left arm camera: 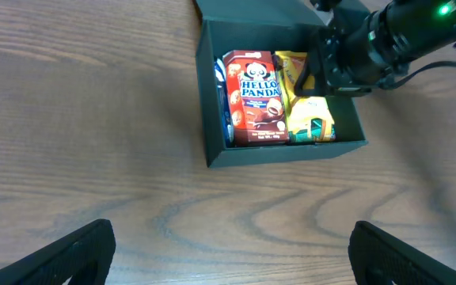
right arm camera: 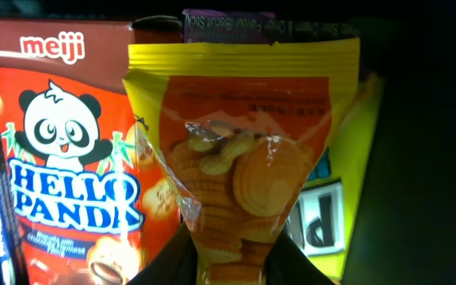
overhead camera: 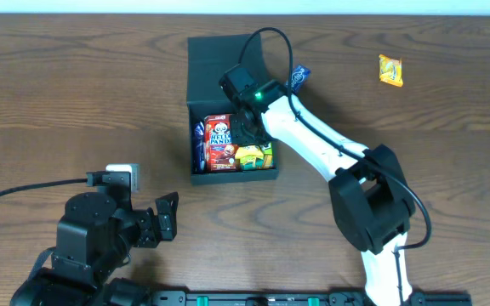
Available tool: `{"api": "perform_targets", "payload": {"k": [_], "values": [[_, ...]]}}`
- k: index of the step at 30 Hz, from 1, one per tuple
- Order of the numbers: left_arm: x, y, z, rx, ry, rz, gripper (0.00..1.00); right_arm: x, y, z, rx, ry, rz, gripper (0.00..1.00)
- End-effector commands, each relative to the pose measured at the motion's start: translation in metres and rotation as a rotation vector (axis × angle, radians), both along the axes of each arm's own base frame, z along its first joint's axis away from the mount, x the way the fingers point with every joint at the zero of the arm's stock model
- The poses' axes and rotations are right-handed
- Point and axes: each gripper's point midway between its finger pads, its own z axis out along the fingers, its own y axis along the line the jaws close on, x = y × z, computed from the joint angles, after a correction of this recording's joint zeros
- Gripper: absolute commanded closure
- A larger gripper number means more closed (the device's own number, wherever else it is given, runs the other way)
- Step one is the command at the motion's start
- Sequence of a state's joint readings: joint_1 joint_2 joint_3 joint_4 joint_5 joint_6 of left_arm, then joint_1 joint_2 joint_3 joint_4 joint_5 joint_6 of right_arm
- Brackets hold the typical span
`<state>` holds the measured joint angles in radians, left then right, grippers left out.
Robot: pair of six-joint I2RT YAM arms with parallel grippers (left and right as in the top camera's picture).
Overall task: Pack container
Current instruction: 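Carry the yellow packet into the black box beside the Pretz, then release the packet and move the right gripper to the far yellow packet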
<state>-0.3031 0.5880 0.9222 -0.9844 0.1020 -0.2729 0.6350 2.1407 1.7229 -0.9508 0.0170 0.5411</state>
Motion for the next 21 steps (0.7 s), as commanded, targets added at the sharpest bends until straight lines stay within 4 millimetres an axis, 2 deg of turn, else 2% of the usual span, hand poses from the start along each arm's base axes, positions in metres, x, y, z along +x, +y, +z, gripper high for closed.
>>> {"api": "perform_targets", "payload": {"k": [1,10,13,15,21], "values": [[0.0,0.0,0.002,0.004,-0.006,-0.004,0.05,0.013,-0.006,0.013,-0.003,-0.026,-0.024,0.79],[0.0,0.0,0.002,0.004,-0.007,-0.004,0.05,0.014,-0.027,0.014,-0.105,-0.039,-0.021,0.79],[0.0,0.0,0.002,0.004,-0.006,-0.004,0.05,0.014,-0.028,0.014,-0.113,-0.04,-0.013,0.73],[0.0,0.0,0.002,0.004,-0.006,-0.004,0.05,0.014,-0.028,0.014,-0.113,-0.04,-0.013,0.61],[0.0,0.0,0.002,0.004,-0.007,-0.004,0.05,0.015,-0.027,0.016,-0.11,-0.044,-0.013,0.51]]}}
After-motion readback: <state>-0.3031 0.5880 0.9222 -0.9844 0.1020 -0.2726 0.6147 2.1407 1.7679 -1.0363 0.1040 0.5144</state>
